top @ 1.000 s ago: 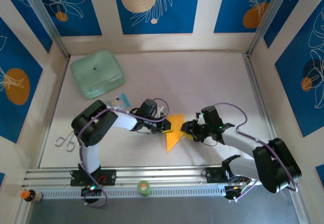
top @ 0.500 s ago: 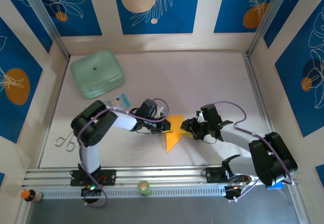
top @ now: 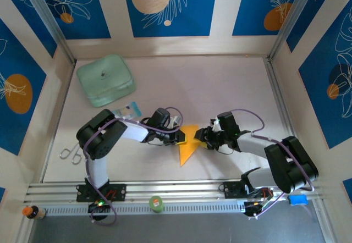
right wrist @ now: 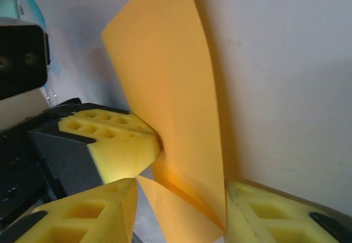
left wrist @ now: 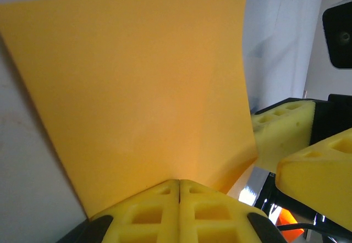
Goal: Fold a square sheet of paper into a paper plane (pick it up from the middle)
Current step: Fold the wing for the fifth time at the center of the table.
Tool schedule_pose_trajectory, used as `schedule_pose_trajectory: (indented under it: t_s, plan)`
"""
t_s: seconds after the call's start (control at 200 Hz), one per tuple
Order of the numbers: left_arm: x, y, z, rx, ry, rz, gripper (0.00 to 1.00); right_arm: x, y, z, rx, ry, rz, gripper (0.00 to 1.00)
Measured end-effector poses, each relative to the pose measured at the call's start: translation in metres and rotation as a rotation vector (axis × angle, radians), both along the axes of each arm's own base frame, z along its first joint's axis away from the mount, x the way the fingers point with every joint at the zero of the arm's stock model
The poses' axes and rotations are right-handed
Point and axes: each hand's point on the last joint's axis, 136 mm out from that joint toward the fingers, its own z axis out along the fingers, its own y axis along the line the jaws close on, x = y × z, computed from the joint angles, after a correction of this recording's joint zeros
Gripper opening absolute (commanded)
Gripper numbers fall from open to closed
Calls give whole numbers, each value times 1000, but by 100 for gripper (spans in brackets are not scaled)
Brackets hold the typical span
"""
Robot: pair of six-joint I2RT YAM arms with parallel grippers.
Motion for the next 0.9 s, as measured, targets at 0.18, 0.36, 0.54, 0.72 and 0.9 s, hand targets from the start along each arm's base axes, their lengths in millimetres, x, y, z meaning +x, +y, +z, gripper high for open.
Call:
schedule_pose_trajectory:
  t_s: [0.18, 0.36, 0.54, 0.72, 0.9]
  plan:
    - [0, 1, 0, 4, -1, 4, 0, 4, 0, 3, 22, -36, 31, 39]
    - [0, 1, 0, 4, -1, 4, 0, 0, 1, -3, 45, -30, 88, 32]
    - [-1, 2, 0, 7, 0, 5, 0, 0, 3, -5, 54, -30, 118, 22]
    - [-1, 4, 2, 13, 0, 10, 2, 1, 3, -4, 54, -34, 121, 8]
    - [2, 4, 19, 3, -33, 23, 13, 0, 5, -5, 54, -21, 114, 4]
